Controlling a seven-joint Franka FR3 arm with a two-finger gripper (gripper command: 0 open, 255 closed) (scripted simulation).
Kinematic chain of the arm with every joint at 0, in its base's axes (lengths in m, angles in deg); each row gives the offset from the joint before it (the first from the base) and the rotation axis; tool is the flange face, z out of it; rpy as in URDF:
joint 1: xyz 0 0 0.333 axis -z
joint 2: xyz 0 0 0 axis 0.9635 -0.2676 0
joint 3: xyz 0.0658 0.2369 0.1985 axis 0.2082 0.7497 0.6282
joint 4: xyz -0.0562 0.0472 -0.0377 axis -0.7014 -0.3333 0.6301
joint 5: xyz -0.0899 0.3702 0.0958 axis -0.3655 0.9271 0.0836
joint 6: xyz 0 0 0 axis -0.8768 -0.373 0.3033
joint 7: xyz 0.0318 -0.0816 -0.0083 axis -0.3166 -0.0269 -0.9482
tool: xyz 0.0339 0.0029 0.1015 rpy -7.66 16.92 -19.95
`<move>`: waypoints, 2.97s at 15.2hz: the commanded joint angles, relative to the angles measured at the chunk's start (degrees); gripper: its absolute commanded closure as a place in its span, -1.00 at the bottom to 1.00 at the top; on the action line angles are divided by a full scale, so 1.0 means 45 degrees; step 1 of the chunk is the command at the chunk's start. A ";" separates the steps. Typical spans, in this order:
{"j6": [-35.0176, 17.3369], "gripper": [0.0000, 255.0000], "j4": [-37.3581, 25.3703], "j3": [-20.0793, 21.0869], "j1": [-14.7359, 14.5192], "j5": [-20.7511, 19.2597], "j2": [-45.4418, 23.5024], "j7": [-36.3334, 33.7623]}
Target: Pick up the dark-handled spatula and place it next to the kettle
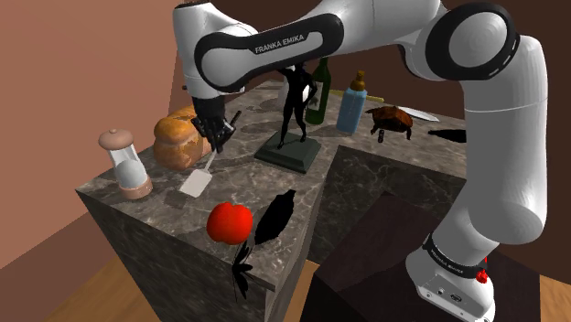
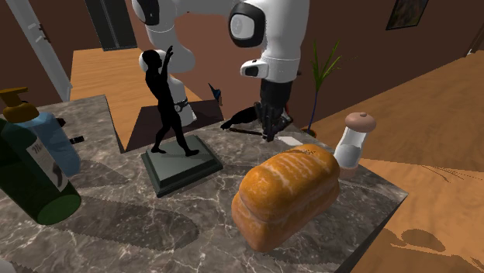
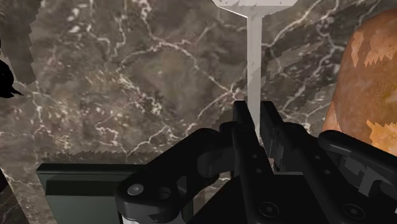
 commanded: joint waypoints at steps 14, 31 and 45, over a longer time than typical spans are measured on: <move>0.2448 1.00 -0.2317 0.0124 -0.0265 0.0208 0.0204 0.0353; 0.6014 1.00 -0.7060 0.0006 -0.1382 -0.0237 -0.0897 0.0721; 0.4359 1.00 -0.3475 -0.0576 0.2716 0.1033 0.1499 0.4368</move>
